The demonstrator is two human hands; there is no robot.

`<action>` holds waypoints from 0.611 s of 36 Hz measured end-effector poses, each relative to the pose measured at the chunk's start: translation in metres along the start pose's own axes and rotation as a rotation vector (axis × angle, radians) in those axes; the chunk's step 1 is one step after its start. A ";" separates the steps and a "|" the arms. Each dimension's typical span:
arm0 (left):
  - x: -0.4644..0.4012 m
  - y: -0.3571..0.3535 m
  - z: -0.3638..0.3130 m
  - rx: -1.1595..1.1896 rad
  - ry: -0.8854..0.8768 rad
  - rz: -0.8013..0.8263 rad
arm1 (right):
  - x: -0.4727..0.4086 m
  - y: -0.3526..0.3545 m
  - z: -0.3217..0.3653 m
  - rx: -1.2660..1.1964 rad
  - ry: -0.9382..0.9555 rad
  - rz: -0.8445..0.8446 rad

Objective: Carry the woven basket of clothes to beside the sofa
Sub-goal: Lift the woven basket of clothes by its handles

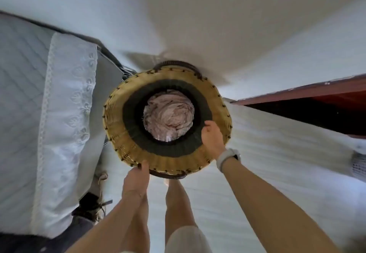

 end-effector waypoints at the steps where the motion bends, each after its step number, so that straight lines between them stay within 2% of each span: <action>1: -0.005 -0.008 -0.001 0.057 0.019 -0.034 | -0.015 -0.002 0.010 -0.006 0.038 -0.028; 4: -0.012 -0.029 0.005 0.212 0.159 -0.088 | -0.050 0.001 0.047 0.014 0.194 -0.114; 6: -0.014 -0.041 0.014 0.231 0.241 -0.097 | -0.065 0.000 0.066 0.093 0.313 -0.160; 10: -0.017 -0.051 0.018 0.289 0.263 -0.086 | -0.082 0.001 0.105 0.215 0.551 -0.234; 12: -0.017 -0.053 0.015 0.330 0.259 -0.074 | -0.086 -0.004 0.120 0.330 0.626 -0.209; 16: -0.013 -0.047 0.011 0.473 0.295 -0.089 | -0.082 -0.015 0.131 0.485 0.672 -0.125; 22: 0.004 -0.038 0.003 0.680 0.371 -0.146 | -0.056 -0.016 0.117 0.423 0.683 -0.012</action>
Point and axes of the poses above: each hand's wrist, its own x-axis away from the middle knuckle, its own y-axis out of the back of the hand, z = x × y, the point moved 3 cm from there along -x, towards the middle knuckle, and after that the axes turned 4 degrees about -z, right-handed, at the moved point
